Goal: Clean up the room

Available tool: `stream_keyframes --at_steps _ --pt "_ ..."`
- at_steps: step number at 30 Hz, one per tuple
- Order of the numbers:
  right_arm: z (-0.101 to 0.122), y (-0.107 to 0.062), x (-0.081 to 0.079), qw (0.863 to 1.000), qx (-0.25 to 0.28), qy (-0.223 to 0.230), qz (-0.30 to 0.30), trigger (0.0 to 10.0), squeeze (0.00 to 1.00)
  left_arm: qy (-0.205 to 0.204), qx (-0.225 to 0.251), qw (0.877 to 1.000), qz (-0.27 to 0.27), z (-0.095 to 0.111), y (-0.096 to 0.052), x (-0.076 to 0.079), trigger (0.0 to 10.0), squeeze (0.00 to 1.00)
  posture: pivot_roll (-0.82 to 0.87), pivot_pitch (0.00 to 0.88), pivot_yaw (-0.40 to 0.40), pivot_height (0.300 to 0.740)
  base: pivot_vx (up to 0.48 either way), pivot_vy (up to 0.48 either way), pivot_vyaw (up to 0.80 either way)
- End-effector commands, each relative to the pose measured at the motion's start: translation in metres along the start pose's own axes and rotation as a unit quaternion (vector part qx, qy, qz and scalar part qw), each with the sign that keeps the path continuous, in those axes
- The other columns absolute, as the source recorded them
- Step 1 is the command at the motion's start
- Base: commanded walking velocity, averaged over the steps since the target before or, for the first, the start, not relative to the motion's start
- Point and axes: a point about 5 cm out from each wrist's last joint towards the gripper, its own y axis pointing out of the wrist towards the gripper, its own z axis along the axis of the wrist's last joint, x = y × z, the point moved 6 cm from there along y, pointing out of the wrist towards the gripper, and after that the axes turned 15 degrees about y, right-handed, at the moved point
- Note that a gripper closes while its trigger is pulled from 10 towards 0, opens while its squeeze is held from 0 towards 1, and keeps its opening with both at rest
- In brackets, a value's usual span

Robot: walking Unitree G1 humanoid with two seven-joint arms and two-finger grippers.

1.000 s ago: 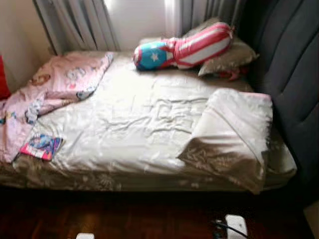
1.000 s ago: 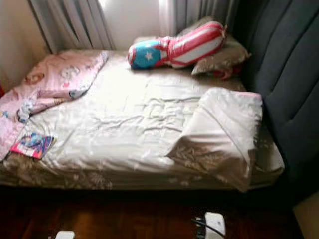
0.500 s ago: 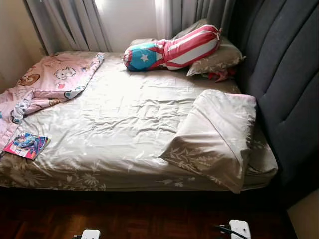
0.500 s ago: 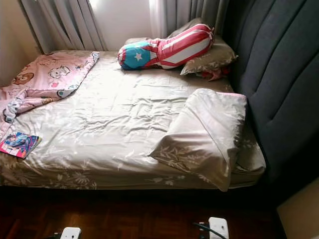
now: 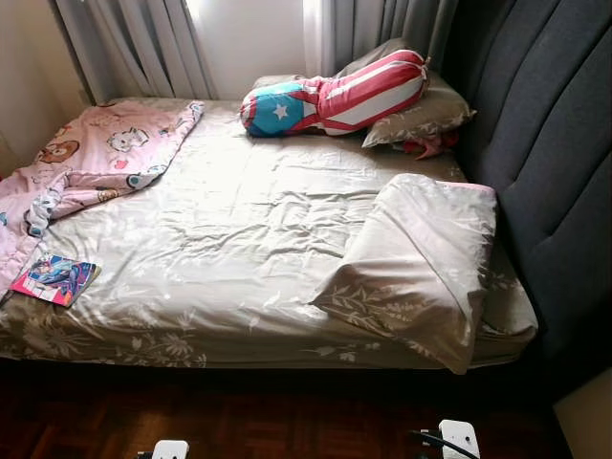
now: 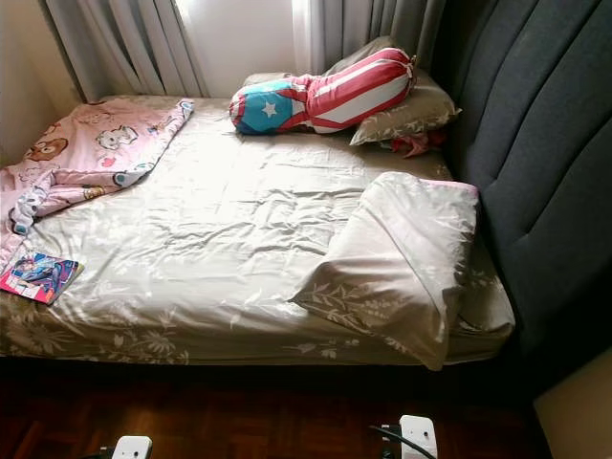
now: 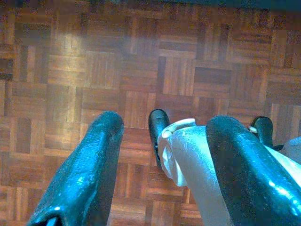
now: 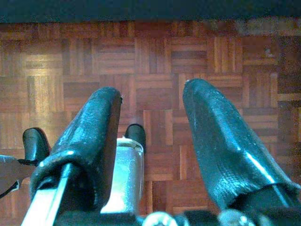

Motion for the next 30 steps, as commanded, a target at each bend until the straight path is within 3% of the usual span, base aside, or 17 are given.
stream_keyframes --at_steps 1,22,30 --pt "0.0010 0.0002 0.0006 1.000 -0.001 0.004 0.000 10.0 0.00 -0.011 -0.007 1.000 -0.001 -0.0028 -0.0002 -0.0007 10.0 0.00 -0.06 0.000 -0.011 0.740 0.000 0.000 0.00" --pt "0.0018 0.0006 0.0004 1.000 -0.002 0.007 -0.001 10.0 0.00 -0.013 -0.004 1.000 -0.002 -0.0007 0.0003 -0.0008 10.0 0.00 -0.06 0.000 -0.012 0.740 0.317 0.000 0.00" --pt "0.0015 0.0006 0.0008 1.000 -0.005 0.007 0.000 10.0 0.00 -0.014 -0.004 1.000 -0.002 -0.0005 0.0004 -0.0002 10.0 0.00 -0.06 0.000 -0.014 0.740 0.357 0.000 -0.66"
